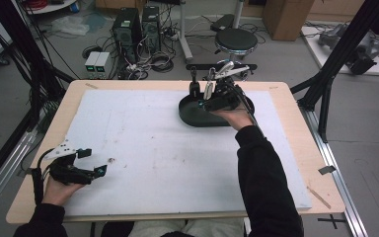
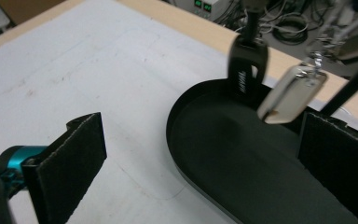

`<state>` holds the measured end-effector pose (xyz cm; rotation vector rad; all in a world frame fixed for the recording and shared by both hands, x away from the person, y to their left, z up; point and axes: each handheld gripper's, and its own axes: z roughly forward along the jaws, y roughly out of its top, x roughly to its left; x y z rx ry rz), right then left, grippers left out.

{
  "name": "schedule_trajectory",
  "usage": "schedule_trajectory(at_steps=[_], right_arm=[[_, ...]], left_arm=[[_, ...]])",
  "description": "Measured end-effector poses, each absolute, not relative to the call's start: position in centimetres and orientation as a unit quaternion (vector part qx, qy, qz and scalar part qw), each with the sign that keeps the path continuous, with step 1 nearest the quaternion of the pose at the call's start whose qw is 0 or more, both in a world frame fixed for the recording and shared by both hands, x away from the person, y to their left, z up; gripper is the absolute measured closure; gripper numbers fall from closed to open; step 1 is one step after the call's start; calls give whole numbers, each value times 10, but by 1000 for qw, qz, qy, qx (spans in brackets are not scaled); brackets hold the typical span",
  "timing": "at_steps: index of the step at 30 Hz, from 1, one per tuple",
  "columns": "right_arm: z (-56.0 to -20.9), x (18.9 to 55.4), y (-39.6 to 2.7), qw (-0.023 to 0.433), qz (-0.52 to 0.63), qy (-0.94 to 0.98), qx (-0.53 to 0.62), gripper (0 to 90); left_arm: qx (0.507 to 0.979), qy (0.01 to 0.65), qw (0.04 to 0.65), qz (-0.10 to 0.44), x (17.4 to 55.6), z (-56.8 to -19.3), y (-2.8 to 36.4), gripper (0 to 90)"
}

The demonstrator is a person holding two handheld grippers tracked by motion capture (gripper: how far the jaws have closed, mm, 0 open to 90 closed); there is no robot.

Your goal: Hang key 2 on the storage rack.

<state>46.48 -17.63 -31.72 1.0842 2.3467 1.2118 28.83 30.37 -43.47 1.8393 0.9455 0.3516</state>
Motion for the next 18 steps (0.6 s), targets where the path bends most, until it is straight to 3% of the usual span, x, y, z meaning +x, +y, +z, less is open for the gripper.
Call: schedule_trajectory(at_steps=[18], right_arm=[[-323,429,-237,177,443,779,408,7]], left_arm=[[762,389,497,145,287,-434,304,27]])
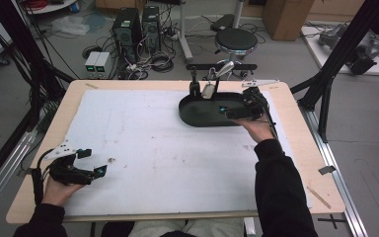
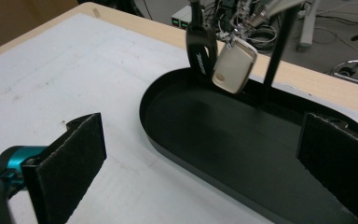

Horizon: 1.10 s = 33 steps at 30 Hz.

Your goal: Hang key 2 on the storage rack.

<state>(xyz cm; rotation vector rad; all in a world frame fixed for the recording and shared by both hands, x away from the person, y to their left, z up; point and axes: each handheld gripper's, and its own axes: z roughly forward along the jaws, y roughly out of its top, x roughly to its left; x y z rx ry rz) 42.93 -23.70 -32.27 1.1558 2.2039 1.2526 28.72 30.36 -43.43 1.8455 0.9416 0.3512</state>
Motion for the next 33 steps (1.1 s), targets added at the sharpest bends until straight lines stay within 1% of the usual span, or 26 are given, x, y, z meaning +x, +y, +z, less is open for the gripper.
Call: schedule_trajectory(at_steps=[14,15,24,33], right_arm=[[-343,409,-261,173,446,774,415,7],[-347,406,-265,167,454,772,412,7],[-358,391,-271,170,469,766,406,7],[-379,374,-287,168,475,756,417,7]], left_arm=[[763,389,495,145,287,-434,303,27],[763,389,494,146,287,-434,303,27],[763,389,494,146,287,-434,303,27],[763,390,495,146,286,-434,303,27]])
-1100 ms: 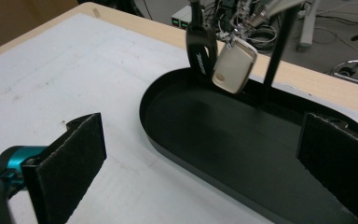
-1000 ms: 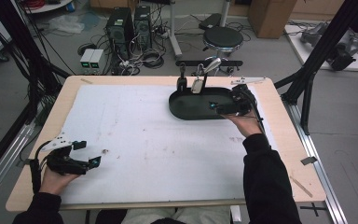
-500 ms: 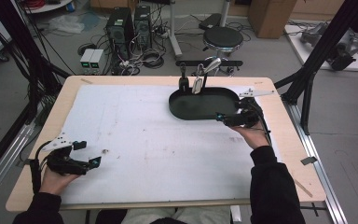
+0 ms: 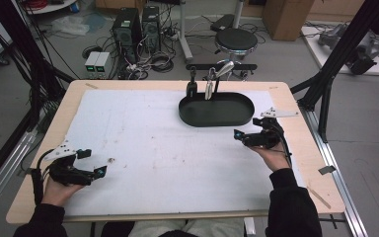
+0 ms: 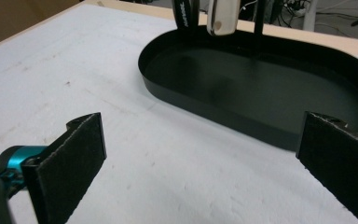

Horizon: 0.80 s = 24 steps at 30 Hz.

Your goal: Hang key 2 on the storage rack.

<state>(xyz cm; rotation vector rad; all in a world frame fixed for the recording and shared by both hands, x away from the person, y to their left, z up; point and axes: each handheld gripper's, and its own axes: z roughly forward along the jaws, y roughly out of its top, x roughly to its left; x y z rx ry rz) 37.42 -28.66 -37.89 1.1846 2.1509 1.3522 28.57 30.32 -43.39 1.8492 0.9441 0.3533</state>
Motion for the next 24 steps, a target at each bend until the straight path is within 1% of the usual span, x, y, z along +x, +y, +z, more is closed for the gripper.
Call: schedule_trajectory(at_steps=[11,23,24], right_arm=[[-401,358,-302,164,467,760,422,8],[-417,339,-310,169,455,768,418,8],[-419,337,-310,177,449,774,411,7]], left_arm=[[764,392,491,148,286,-435,302,27],[766,392,488,147,285,-435,302,27],[766,392,487,147,285,-435,302,27]])
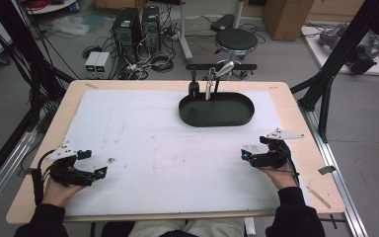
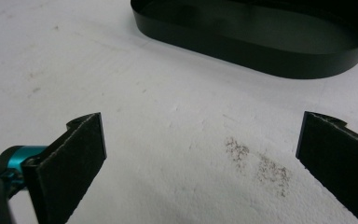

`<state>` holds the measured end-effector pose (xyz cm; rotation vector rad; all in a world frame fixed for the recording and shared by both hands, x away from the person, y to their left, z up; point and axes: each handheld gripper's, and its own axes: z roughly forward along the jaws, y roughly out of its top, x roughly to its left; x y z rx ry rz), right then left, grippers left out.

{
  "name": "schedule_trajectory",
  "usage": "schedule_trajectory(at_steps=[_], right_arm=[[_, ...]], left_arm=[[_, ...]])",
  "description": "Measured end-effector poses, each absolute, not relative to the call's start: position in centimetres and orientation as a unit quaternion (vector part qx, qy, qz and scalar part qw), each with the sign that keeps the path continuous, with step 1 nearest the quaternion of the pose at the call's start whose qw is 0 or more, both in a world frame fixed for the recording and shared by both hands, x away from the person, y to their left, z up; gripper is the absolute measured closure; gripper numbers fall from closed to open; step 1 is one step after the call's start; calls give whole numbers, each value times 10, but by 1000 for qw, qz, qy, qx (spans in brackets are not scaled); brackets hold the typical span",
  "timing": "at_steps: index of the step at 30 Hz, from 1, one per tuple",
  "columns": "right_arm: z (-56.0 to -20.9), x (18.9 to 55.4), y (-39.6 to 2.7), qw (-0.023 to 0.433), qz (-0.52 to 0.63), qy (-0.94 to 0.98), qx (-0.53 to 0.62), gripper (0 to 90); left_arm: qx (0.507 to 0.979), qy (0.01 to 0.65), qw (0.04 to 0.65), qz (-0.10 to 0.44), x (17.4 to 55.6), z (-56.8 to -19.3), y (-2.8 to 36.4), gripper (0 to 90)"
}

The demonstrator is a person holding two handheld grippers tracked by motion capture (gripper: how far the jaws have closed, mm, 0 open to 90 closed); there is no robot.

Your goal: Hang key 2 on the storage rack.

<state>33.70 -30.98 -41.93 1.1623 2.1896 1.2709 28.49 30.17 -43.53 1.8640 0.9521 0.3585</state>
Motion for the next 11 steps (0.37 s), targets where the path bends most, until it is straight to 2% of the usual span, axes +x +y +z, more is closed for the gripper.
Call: schedule_trajectory(at_steps=[11], right_arm=[[-427,326,-311,194,449,772,405,7]], left_arm=[[768,390,486,146,286,-436,301,27]])
